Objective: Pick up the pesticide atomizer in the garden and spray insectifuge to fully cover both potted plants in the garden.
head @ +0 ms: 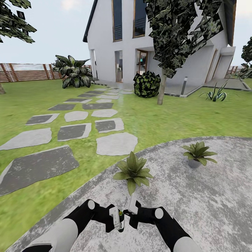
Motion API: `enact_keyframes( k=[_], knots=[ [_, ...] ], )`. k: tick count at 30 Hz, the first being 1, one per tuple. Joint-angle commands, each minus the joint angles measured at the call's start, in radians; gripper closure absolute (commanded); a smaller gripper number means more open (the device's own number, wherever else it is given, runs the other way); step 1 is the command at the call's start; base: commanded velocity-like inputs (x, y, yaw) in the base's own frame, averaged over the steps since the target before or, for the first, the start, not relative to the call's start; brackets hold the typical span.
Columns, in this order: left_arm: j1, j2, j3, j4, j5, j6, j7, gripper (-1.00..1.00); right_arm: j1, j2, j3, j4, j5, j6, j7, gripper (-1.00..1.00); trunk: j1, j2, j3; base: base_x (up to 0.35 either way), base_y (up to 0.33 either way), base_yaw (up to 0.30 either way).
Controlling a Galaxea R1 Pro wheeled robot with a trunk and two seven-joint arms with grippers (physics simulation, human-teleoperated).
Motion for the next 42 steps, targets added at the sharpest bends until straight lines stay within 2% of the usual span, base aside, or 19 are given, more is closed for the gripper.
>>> enact_keyframes(
  k=[1, 10, 14, 17, 20, 22, 23, 28, 32, 35, 36, 37, 38, 39, 41, 42],
  knots=[
    [0.000, -0.001, 0.008, -0.001, -0.009, -0.004, -0.004, 1.00, 0.000, 0.000, -0.001, -0.001, 0.008, -0.005, 0.001, 1.00, 0.000, 0.000, -0.001, 0.000, 0.000, 0.000],
    [-0.001, 0.006, 0.008, -0.001, -0.008, -0.005, -0.004, 1.00, 0.000, 0.000, -0.001, 0.000, 0.007, -0.005, 0.001, 1.00, 0.000, 0.000, -0.001, 0.000, 0.000, 0.000],
    [0.000, 0.025, 0.006, -0.010, -0.015, -0.009, -0.005, 1.00, 0.000, 0.000, -0.001, 0.000, 0.007, -0.005, 0.001, 1.00, 0.000, 0.000, -0.001, 0.000, 0.000, 0.000],
    [0.002, 0.070, 0.003, -0.011, -0.019, -0.011, -0.006, 1.00, 0.000, 0.000, -0.001, 0.000, 0.008, -0.005, 0.001, 1.00, 0.000, 0.000, -0.001, 0.000, 0.000, 0.000],
    [0.004, 0.132, 0.000, -0.011, -0.021, -0.014, -0.007, 1.00, 0.000, -0.001, -0.001, 0.001, 0.008, -0.005, 0.001, 1.00, 0.000, 0.000, -0.001, 0.000, 0.000, 0.000],
    [0.004, 0.164, 0.000, -0.010, -0.021, -0.017, -0.007, 1.00, 0.000, -0.001, -0.001, 0.002, 0.008, -0.005, 0.001, 1.00, 0.000, 0.000, -0.001, 0.000, 0.000, 0.000],
    [0.004, 0.187, 0.000, -0.008, -0.022, -0.018, -0.007, 1.00, 0.000, -0.001, -0.001, 0.003, 0.007, -0.005, 0.001, -1.00, 0.000, 0.000, -0.001, 0.000, 0.000, 0.000],
    [0.004, 0.244, 0.000, -0.006, -0.022, -0.018, -0.007, 1.00, 0.000, -0.004, -0.003, 0.007, 0.007, -0.005, -0.004, -1.00, 0.000, 0.000, -0.001, 0.000, 0.000, 0.000],
    [0.003, 0.275, 0.017, -0.011, -0.003, -0.018, -0.001, 1.00, 0.000, -0.010, -0.009, 0.011, 0.010, -0.005, -0.016, -1.00, 0.000, 0.000, -0.001, 0.000, 0.000, 0.000],
    [0.000, 0.281, 0.061, -0.014, 0.037, -0.012, 0.021, 1.00, 0.003, -0.067, -0.019, 0.033, 0.008, -0.006, -0.112, -1.00, 0.000, 0.000, -0.001, 0.000, 0.000, 0.000],
    [-0.001, 0.281, 0.091, -0.014, 0.062, -0.009, 0.037, 1.00, 0.005, -0.098, -0.048, 0.084, 0.004, -0.007, -0.176, -1.00, 0.000, 0.000, -0.001, 0.000, 0.000, 0.000],
    [-0.002, 0.281, 0.112, -0.014, 0.078, -0.007, 0.050, 1.00, 0.006, -0.116, -0.084, 0.135, -0.003, -0.007, -0.227, -1.00, 0.000, 0.000, -0.001, 0.000, 0.000, 0.000],
    [-0.003, 0.281, 0.137, -0.014, 0.095, -0.005, 0.065, 1.00, 0.006, -0.135, -0.137, 0.200, -0.014, -0.008, -0.290, -1.00, 0.000, 0.000, -0.001, 0.000, 0.000, 0.000],
    [-0.005, 0.280, 0.171, -0.013, 0.118, -0.002, 0.086, 1.00, 0.007, -0.166, -0.215, 0.290, -0.028, -0.008, -0.382, -1.00, 0.000, 0.000, -0.001, 0.000, 0.000, 0.000],
    [-0.008, 0.279, 0.227, -0.013, 0.149, 0.010, 0.106, 1.00, 0.007, -0.216, -0.299, 0.399, -0.040, -0.009, -0.510, -1.00, 0.000, 0.000, -0.001, 0.000, 0.000, 0.000],
    [-0.009, 0.278, 0.246, -0.013, 0.158, 0.023, 0.109, 1.00, 0.007, -0.232, -0.316, 0.428, -0.042, -0.009, -0.552, -1.00, 0.000, 0.000, -0.001, 0.000, 0.000, 0.000]
  ],
)
